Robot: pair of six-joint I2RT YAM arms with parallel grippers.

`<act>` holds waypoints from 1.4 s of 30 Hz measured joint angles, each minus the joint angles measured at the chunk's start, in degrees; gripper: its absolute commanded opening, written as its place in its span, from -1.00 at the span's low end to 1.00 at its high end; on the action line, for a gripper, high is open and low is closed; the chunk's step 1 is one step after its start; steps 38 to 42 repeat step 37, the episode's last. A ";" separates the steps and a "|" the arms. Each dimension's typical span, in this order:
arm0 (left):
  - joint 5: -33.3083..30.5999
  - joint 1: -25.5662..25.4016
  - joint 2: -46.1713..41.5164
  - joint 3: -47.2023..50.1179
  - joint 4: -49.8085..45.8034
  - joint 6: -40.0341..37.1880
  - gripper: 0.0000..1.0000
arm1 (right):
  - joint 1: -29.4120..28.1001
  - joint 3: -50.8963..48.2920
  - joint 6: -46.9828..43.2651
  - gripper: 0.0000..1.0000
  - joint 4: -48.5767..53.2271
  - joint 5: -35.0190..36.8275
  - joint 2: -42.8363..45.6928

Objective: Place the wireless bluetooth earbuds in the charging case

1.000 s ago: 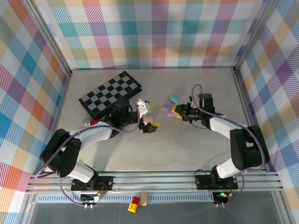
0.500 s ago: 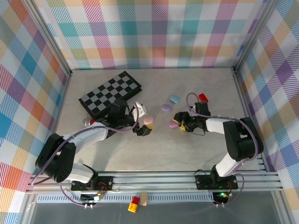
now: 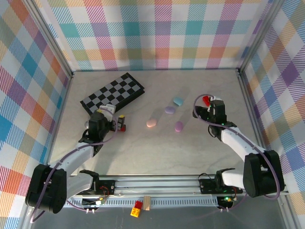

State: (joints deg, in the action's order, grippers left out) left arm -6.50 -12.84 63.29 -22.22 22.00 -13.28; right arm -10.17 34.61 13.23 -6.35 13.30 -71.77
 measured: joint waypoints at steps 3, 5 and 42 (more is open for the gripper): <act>-0.48 4.81 4.13 4.09 7.13 1.99 1.00 | 2.03 -4.24 -6.34 0.98 -9.53 1.03 -3.52; 0.46 7.54 8.72 5.22 11.63 3.58 0.99 | 3.23 -5.97 -8.76 0.98 -14.86 0.66 -6.88; 4.96 9.97 26.77 -0.94 25.99 10.91 0.99 | 9.38 -10.47 -11.43 0.98 -37.79 -10.62 -15.58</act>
